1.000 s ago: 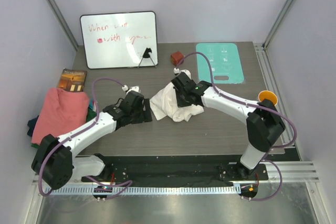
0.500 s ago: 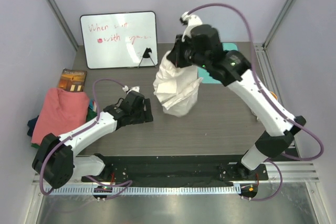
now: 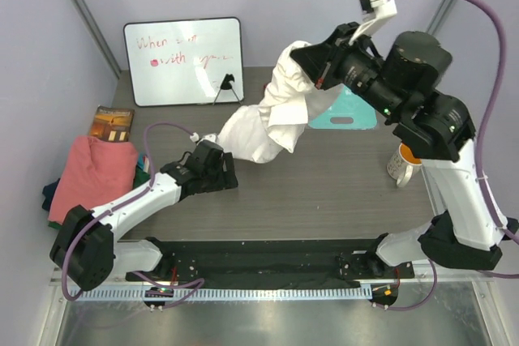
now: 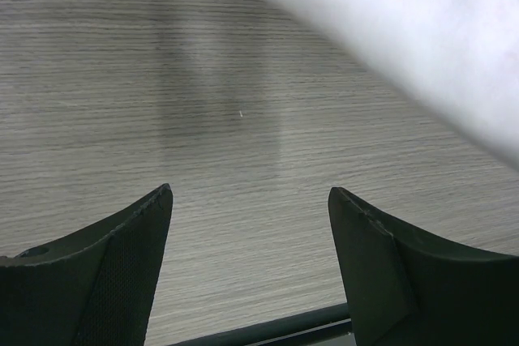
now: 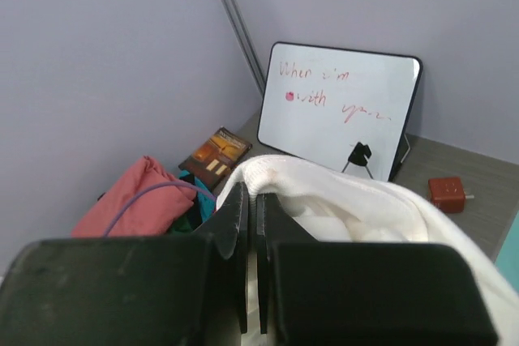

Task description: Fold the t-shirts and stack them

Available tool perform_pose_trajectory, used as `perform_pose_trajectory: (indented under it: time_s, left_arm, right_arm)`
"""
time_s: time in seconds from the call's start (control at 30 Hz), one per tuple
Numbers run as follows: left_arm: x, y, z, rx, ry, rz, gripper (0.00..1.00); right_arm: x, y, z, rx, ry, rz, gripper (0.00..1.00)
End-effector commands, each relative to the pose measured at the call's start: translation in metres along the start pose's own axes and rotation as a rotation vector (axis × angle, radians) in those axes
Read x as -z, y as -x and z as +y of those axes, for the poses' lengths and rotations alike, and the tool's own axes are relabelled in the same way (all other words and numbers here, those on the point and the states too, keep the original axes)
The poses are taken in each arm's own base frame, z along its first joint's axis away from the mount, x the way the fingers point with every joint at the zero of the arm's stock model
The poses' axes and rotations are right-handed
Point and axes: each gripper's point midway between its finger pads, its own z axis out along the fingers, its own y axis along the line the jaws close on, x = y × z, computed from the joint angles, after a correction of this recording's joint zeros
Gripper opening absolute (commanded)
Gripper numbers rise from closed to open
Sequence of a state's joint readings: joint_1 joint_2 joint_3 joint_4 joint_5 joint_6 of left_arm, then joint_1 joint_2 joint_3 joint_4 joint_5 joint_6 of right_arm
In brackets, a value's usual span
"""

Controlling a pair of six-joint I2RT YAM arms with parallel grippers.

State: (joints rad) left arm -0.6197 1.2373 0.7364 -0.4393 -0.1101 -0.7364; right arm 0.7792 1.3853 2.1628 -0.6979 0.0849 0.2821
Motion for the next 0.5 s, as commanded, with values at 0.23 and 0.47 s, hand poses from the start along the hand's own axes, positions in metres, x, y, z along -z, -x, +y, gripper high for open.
perform_pose_trajectory:
  time_s: [0.23, 0.47]
  left_arm:
    - [0.007, 0.008, 0.000, 0.032, -0.006, -0.044, 0.79]
    - [0.005, 0.001, -0.003, 0.046, -0.044, -0.044, 0.79]
  right_arm:
    - [0.007, 0.059, 0.050, 0.003, 0.221, -0.140, 0.01]
    - [-0.007, 0.024, 0.044, -0.079, 0.204, -0.063, 0.01]
